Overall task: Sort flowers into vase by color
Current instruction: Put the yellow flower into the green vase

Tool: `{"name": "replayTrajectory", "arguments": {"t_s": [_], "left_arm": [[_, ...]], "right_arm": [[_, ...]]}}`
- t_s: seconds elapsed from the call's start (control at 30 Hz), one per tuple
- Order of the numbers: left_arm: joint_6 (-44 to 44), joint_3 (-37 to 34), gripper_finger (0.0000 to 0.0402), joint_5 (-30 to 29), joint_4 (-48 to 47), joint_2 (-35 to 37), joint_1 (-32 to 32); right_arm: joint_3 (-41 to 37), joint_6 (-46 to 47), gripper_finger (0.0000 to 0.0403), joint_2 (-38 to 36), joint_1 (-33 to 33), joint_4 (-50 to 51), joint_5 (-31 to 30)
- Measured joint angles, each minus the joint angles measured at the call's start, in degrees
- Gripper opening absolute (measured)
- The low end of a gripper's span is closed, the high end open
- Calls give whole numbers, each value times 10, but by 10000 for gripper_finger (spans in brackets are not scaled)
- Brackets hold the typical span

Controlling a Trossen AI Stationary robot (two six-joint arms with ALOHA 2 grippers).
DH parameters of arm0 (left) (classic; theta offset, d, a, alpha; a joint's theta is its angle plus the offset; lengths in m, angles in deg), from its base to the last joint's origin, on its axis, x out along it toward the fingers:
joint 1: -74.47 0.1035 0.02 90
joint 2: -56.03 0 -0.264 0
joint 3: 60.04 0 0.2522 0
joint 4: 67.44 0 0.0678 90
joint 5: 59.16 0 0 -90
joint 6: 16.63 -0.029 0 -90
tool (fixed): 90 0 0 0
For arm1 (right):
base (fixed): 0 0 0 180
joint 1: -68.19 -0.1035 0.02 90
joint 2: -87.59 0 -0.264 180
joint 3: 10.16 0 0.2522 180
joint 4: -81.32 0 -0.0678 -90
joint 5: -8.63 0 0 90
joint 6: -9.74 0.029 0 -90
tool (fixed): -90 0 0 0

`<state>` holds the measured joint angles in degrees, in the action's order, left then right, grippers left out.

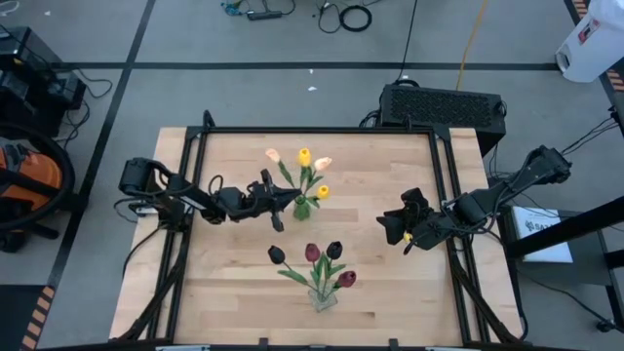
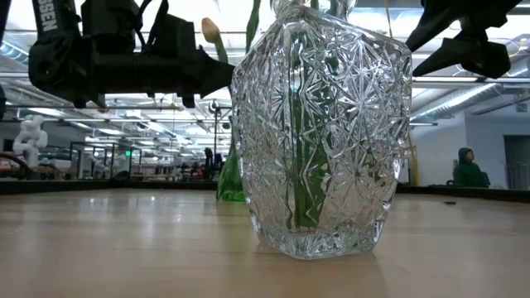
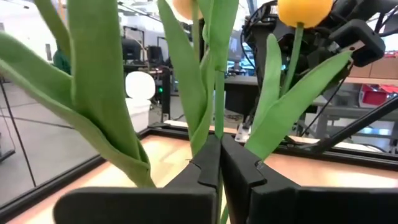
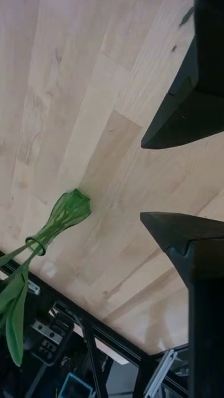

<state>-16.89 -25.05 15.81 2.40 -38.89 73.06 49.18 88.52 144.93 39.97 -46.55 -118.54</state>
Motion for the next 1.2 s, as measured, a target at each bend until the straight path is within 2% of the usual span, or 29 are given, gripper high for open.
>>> {"name": "replayTrajectory", "arguments": {"t_s": [0.2,1.2], "left_arm": [[0,0,22,2,-1,0,-1],[0,0,25,-11,-17,0,-1]], "right_arm": [[0,0,169,0,0,-4,0],[0,0,169,0,0,-9,13]]}}
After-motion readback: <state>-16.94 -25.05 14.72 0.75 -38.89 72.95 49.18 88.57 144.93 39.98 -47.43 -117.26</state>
